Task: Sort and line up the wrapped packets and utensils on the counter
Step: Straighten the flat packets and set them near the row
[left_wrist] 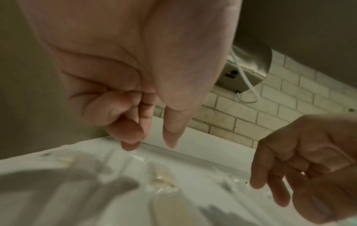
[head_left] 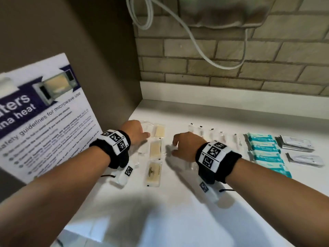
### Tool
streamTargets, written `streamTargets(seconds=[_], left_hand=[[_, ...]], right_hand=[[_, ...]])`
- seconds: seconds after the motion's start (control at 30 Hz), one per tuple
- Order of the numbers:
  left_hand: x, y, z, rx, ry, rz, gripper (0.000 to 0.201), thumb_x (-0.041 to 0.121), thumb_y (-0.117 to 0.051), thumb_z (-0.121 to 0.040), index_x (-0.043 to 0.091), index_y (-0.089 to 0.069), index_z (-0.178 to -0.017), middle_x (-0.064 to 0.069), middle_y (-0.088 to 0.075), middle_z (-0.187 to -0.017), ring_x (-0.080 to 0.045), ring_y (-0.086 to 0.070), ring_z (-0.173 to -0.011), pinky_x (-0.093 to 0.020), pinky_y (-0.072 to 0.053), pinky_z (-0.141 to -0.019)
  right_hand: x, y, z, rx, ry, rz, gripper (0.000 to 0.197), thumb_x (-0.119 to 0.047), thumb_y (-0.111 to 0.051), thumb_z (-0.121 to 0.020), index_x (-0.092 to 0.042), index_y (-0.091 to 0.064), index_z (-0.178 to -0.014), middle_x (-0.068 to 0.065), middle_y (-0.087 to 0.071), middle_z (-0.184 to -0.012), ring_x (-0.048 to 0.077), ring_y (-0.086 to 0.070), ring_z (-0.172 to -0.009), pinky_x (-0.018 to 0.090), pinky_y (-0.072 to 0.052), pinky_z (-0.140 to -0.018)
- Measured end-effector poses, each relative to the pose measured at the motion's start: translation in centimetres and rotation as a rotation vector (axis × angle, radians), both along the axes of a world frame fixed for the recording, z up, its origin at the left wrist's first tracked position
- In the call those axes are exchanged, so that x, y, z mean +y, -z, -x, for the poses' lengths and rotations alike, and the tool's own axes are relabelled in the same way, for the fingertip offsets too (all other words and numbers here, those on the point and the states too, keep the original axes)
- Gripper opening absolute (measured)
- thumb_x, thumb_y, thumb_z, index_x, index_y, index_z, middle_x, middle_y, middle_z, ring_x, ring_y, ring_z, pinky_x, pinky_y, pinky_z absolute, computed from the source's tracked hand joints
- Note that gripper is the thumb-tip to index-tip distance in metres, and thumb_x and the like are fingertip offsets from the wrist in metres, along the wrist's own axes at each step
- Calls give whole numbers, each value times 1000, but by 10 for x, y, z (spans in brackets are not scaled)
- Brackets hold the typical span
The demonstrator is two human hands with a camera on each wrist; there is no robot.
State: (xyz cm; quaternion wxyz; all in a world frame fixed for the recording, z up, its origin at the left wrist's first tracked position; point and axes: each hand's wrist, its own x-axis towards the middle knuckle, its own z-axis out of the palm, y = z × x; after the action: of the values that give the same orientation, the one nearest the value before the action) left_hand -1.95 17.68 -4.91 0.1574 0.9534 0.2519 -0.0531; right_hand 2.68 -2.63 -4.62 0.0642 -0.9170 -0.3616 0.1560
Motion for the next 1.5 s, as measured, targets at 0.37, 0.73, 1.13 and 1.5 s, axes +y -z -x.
streamTargets(seconds=[0.37, 0.73, 1.13, 1.5], left_hand=[[18, 36, 10, 110, -60, 4, 95, 71, -70, -64, 4, -48, -127, -13, -60, -125, -28, -60, -110, -31, -46, -79], [31, 38, 9, 77, -31, 164, 44, 24, -79, -75, 7, -65, -114, -6, -66, -116, -24, -63, -104, -25, -48, -79], [38, 40, 20, 144, 110, 236, 36, 19, -78, -71, 17, -68, -105, -6, -69, -113, -22, -66, -100, -29, -53, -85], [30, 22, 13, 203, 142, 153, 41, 39, -81, -70, 17, -69, -103, 2, -68, -104, -17, -64, -94, -26, -52, -78]], right_hand=[[69, 32, -2, 97, 113, 78, 77, -52, -70, -76, -12, -41, -135, 9, -48, -126, 31, -55, -114, 44, -49, -93], [78, 28, -20, 190, 334, 75, 54, -22, -78, -76, -6, -52, -120, 10, -62, -116, 29, -62, -109, 35, -52, -87], [65, 7, -31, 177, 445, 85, 30, -21, -67, -81, -4, -69, -105, 10, -67, -101, 24, -60, -86, 29, -51, -82], [57, 3, -33, 221, 463, 8, 11, -13, -77, -72, -5, -69, -74, 11, -68, -78, 27, -70, -82, 34, -59, -78]])
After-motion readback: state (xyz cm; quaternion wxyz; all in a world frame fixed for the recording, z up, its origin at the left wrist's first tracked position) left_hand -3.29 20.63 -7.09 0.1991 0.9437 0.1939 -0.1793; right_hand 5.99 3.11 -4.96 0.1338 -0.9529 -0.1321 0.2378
